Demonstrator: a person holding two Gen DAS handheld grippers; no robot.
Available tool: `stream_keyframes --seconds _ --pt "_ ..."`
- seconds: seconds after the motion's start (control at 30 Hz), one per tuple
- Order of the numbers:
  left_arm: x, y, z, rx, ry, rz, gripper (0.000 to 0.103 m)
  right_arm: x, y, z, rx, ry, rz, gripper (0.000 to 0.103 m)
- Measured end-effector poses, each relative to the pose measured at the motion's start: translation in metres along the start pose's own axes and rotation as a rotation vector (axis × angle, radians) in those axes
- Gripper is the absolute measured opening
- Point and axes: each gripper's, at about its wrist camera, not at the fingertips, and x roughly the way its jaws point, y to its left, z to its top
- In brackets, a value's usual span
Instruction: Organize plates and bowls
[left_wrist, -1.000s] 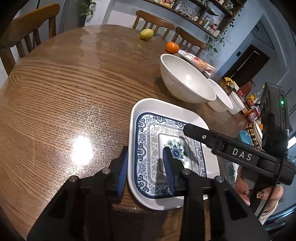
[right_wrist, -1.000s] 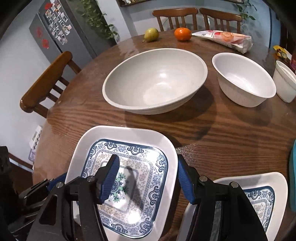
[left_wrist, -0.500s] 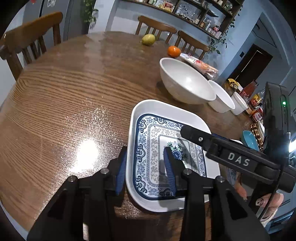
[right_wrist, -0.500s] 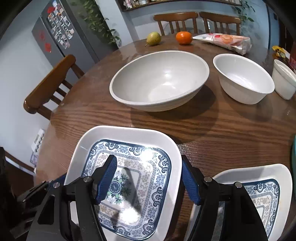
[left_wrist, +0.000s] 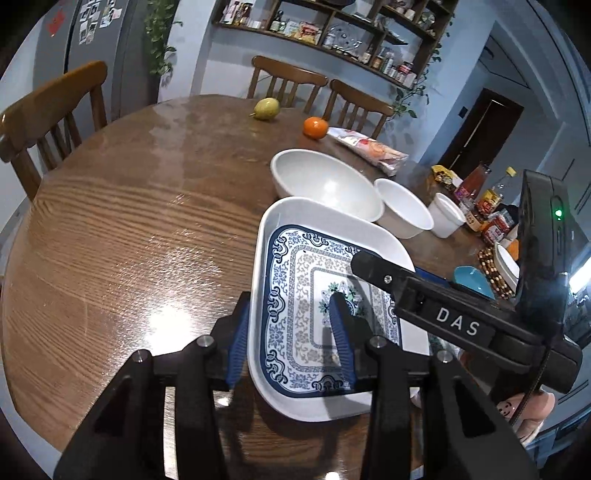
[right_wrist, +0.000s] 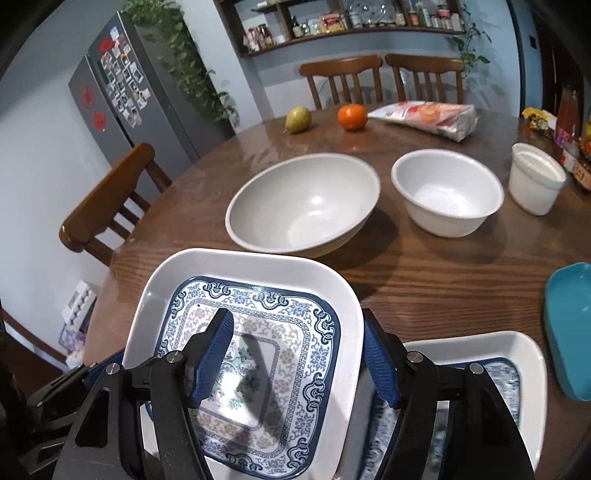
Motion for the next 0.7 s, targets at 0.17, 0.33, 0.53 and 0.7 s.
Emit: stream_keyframes --seconds 0.17,0.33,0.53,0.7 --pt "-0.004 -0.016 0.001 0.038 -0.013 -0.034 0.038 -0.022 -0.008 0.0 0.021 -0.055 -0.027 0.071" --pt "-0.002 -0.035 -0.001 0.072 -0.005 -0.073 0.039 -0.035 -0.026 -0.003 0.072 -0.074 -0.035 0.071" --pt "0.007 -0.059 -0.011 0.124 0.04 -0.137 0.039 -0.057 -0.043 -0.011 0.091 -0.131 -0.097 0.071" --pt "0.017 -0.076 -0.018 0.149 0.074 -0.159 0.039 -0.063 -0.058 -0.018 0.111 -0.13 -0.138 0.071"
